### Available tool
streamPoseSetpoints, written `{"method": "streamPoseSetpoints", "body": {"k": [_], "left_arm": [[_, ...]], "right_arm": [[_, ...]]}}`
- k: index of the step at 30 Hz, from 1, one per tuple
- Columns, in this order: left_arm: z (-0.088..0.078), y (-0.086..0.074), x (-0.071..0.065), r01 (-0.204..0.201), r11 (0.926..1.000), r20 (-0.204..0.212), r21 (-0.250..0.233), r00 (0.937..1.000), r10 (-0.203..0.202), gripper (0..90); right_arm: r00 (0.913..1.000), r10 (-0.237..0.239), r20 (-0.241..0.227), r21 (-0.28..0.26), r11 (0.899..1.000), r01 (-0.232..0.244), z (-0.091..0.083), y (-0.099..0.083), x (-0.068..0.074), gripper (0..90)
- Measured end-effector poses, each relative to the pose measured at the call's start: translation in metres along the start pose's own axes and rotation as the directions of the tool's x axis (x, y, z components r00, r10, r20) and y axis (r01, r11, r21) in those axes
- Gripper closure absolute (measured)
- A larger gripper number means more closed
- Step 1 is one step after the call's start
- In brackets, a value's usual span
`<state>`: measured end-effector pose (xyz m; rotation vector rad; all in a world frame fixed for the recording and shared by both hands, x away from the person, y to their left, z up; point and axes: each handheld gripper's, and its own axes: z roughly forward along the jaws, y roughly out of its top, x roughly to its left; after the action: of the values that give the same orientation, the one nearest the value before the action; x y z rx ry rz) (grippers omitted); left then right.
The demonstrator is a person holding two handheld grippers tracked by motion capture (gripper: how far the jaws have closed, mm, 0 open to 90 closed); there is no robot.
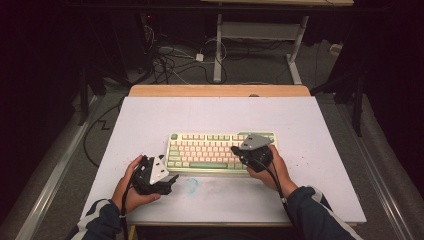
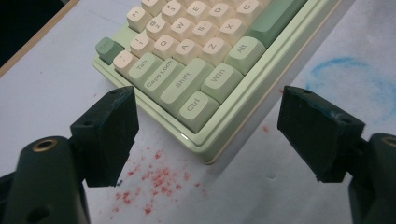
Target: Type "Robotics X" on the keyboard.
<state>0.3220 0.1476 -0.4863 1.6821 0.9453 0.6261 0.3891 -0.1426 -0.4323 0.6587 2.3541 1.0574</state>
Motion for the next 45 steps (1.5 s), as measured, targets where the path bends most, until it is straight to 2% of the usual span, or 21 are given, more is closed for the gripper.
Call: {"method": "streamPoseSetpoints", "body": {"k": [5, 11, 20, 31, 35, 38, 45], "left_arm": [[0.0, -0.001, 0.0, 0.007, 1.0, 0.0, 0.003, 1.0, -0.007, 19.2], [0.001, -0.001, 0.0, 0.008, 0.9999, 0.004, 0.006, 1.0, -0.008, 19.2], [0.001, -0.002, 0.0, -0.007, 0.9998, 0.006, 0.017, 1.0, 0.007, 19.2], [0.001, -0.003, 0.0, -0.009, 0.9997, 0.007, 0.023, 0.9999, 0.009, 19.2], [0.001, -0.003, 0.0, -0.009, 0.9996, 0.007, 0.025, 0.9999, 0.009, 19.2], [0.001, -0.003, 0.002, 0.002, 0.9996, 0.007, 0.026, 1.0, -0.002, 19.2], [0.0, -0.003, 0.002, -0.003, 0.9995, 0.007, 0.031, 1.0, 0.003, 19.2]], "right_arm": [[0.9996, -0.021, -0.019, 0.013, 1.0, 0.022, 0.016, 0.012, 0.001, 90.0], [0.9991, -0.037, -0.02, 0.059, 0.998, 0.038, 0.037, 0.018, 0.003, 90.0], [0.9979, -0.062, -0.017, 0.114, 0.991, 0.064, 0.053, 0.021, 0.005, 90.0], [0.9974, -0.069, -0.02, 0.143, 0.987, 0.071, 0.055, 0.021, 0.007, 90.0], [0.9989, -0.042, -0.022, 0.114, 0.992, 0.044, 0.052, 0.021, 0.005, 90.0], [0.9993, -0.034, -0.013, 0.097, 0.995, 0.036, 0.047, 0.02, 0.004, 87.1], [0.9999, -0.01, -0.005, 0.044, 0.999, 0.01, 0.033, 0.018, -0.001, 80.1]]}}
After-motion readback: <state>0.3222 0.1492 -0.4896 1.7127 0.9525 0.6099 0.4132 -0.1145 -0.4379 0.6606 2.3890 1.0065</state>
